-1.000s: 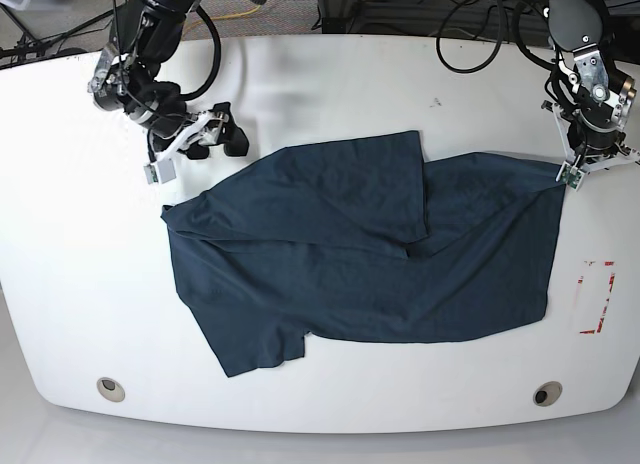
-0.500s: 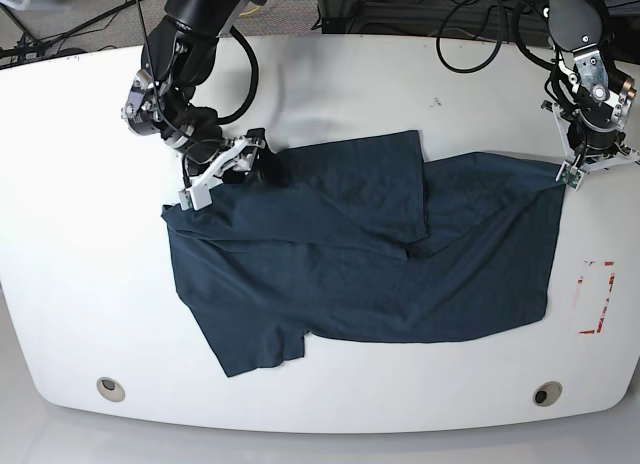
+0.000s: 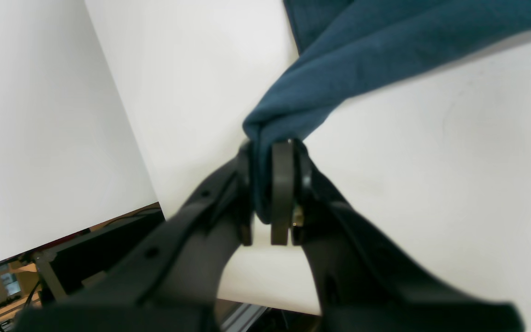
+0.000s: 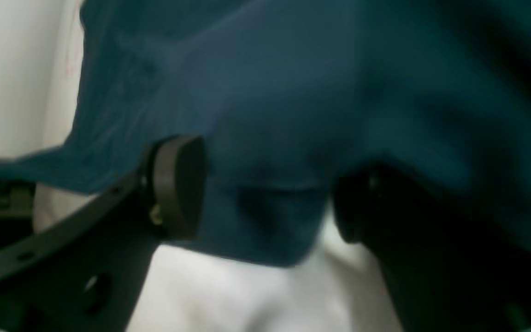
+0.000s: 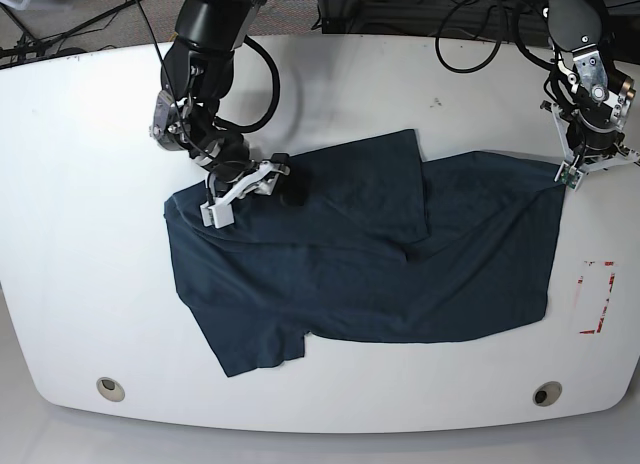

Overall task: Fold the T-shirt properly
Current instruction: 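Drag the right gripper's held corner away from the left gripper, then lift the shirt with both grippers, swing it, and lay it flat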

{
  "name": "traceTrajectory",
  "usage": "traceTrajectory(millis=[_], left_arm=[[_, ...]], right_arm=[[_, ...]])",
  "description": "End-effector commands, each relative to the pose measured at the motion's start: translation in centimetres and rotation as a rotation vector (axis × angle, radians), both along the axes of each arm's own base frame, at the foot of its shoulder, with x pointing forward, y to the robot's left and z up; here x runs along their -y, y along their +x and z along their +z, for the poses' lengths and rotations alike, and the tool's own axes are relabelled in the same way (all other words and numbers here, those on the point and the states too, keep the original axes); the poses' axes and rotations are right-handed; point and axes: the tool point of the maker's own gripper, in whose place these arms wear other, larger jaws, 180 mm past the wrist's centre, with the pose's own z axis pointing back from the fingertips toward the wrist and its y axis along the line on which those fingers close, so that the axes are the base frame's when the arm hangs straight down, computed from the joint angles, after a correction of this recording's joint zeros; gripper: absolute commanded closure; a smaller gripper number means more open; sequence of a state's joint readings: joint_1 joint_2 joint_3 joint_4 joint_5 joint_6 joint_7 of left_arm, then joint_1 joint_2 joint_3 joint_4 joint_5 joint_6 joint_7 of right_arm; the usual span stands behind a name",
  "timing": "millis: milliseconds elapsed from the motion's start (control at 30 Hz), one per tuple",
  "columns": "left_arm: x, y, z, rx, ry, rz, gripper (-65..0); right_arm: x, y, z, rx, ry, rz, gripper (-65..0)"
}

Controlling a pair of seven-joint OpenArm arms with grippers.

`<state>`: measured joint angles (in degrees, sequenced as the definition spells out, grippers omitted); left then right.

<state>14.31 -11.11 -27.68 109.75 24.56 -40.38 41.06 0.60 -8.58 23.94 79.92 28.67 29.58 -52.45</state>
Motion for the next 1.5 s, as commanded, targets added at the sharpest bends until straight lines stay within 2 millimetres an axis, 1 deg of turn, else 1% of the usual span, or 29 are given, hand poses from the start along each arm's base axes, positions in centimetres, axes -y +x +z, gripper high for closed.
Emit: traceTrajectory(millis=[0,133,233,367,433,500,533,633,700,767,867,933,1000,1033,1100,1333,1467], left_arm=[[-0.4,0.5,1.1,0.030,0.025,-0.004,-0.1],[-0.4,0.5,1.1,0.030,0.025,-0.004,-0.1],[-0.4,0.6,1.2,0.031,0.025,-0.004,-0.1],[-0.4,0.6,1.2,0.031,0.025,-0.004,-0.1],[-0.3,0.6,1.1,0.031,0.024,-0.004,-0.1],[-0.3,0.6,1.1,0.031,0.024,-0.004,-0.1],[-0.3,0.6,1.1,0.031,0.024,-0.004,-0.1],[-0.3,0.6,1.1,0.031,0.024,-0.004,-0.1],[-0.3,0.6,1.1,0.031,0.024,-0.004,-0.1],[-0.3,0.6,1.1,0.031,0.024,-0.004,-0.1],[-0.3,0.6,1.1,0.031,0.024,-0.004,-0.1],[-0.3,0.6,1.1,0.031,0.023,-0.005,-0.1],[-0.3,0.6,1.1,0.031,0.023,-0.005,-0.1],[-0.3,0.6,1.1,0.031,0.023,-0.005,-0.1],[-0.2,0.7,1.2,0.034,0.023,-0.006,-0.1],[-0.1,0.9,1.3,0.045,0.019,-0.014,-0.1],[1.3,1.4,1.2,0.091,-0.027,-0.042,-0.1]], right_arm=[[0.3,-1.4,-0.8,-0.060,-0.058,0.018,-39.3],[0.2,-2.1,-0.7,-0.060,-0.071,0.021,-38.8],[0.3,-2.1,-0.6,-0.056,-0.075,0.020,-38.7],[0.2,-2.8,-1.2,-0.078,-0.081,0.028,-38.5],[0.2,-2.8,-1.3,-0.079,-0.080,0.028,-37.7],[0.1,-3.0,-1.6,-0.090,-0.075,0.031,-33.9],[0.0,-3.2,-1.8,-0.097,-0.072,0.033,-30.8],[-0.1,-3.4,-2.1,-0.111,-0.067,0.034,-18.2],[-0.2,-3.5,-2.2,-0.114,-0.067,0.035,-12.4],[-0.1,-3.6,-2.3,-0.117,-0.067,0.032,-8.6],[0.1,-3.6,-2.4,-0.127,-0.069,0.018,-0.6],[0.5,-3.3,-1.7,-0.105,-0.080,0.011,0.0],[1.0,-3.9,-1.3,-0.092,-0.099,0.005,0.0],[1.2,-3.9,-0.7,-0.076,-0.111,0.003,0.0],[2.5,-4.1,0.5,-0.036,-0.155,-0.004,0.0],[6.7,-7.1,3.6,0.037,-0.334,0.031,0.0],[7.7,-8.7,5.2,0.090,-0.390,0.092,0.0]])
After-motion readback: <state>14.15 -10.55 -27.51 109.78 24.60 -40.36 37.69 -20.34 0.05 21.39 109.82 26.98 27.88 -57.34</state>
